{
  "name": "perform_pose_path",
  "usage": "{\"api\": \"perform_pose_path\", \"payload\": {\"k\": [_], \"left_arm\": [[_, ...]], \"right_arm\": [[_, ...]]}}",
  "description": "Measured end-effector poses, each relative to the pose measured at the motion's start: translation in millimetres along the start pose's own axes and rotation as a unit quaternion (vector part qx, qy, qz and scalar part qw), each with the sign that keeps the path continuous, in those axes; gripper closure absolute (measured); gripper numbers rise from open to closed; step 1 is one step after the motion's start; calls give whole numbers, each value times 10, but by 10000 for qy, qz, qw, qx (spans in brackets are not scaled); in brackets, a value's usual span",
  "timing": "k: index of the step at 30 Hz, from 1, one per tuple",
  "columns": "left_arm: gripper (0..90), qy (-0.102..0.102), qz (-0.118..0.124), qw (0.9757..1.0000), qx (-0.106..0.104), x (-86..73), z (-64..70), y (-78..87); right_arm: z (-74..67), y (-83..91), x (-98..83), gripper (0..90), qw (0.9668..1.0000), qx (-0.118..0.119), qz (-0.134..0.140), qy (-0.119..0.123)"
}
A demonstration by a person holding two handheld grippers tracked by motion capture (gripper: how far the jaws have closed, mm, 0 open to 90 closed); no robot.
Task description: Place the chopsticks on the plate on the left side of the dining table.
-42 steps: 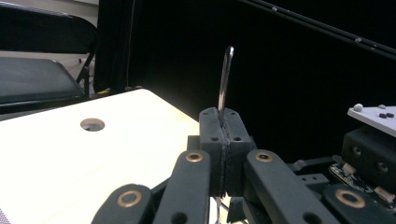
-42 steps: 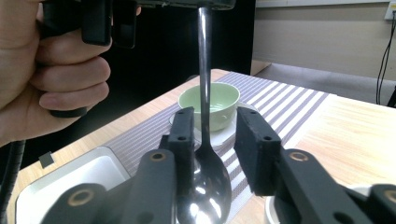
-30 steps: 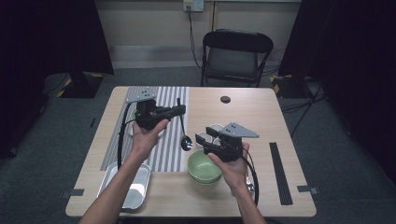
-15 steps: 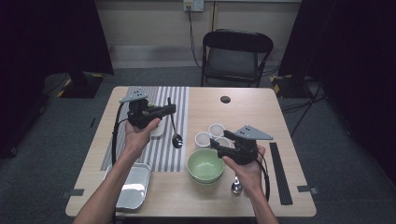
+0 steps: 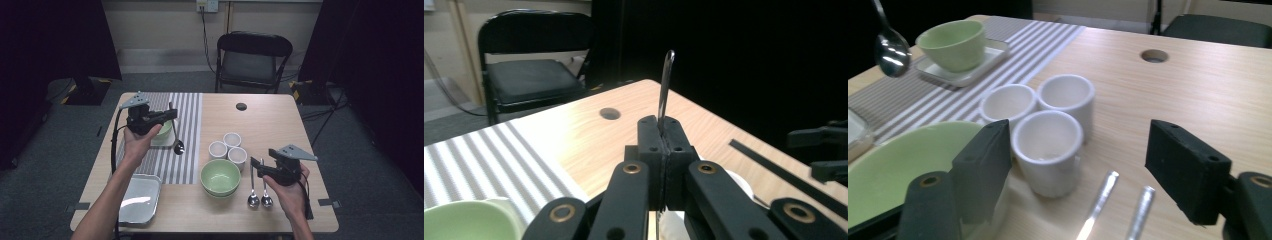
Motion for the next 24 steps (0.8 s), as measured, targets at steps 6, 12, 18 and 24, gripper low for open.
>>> {"api": "perform_pose_path", "payload": {"k": [6,12,18,24], "left_arm": [[899,-57,-63,9998,180,11,-66,-14],[898,128,13,9997,226,24,-169,-19],[898,227,45,9992,319,13,-297,-1],[898,179,24,9984,531,85,-422,30]], "right_arm": [[200,77,-169,226,9997,-155,-105,-137],[441,149,-381,176,9979,-475,-309,-328],[654,183,-578,169,9951,-687,-485,-529],[832,209,-814,169,9909,-894,-789,-623]]}}
Point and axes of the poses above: each handheld gripper's, and its own axes: y roughly backward along the jaws, x roughly out of its top, z roughly to its right, the point moved 5 cm from there along -y, roughly forward along the jaws, and after that the axes turned 10 degrees about -z, right-handed, at the moved point
